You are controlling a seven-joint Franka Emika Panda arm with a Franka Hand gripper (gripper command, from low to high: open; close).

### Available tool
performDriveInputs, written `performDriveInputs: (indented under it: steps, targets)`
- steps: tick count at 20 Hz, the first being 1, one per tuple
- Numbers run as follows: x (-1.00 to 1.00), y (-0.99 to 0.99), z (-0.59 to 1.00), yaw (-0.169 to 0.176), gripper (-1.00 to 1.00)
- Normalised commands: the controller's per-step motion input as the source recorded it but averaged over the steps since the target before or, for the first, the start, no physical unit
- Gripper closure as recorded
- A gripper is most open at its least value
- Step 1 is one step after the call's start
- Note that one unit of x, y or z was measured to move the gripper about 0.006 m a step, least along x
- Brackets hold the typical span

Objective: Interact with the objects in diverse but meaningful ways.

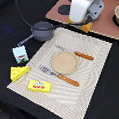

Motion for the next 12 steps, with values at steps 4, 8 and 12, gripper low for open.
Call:
performDriveInputs:
  steps: [4,8,12]
  targets:
    - [-0.96,-0.23,-0.18,-0.07,1.0]
    - [-0.96,-0.19,-0.2,-0.055,1.0]
    - [-0.94,-0.15,-0.15,-0.053,1.0]
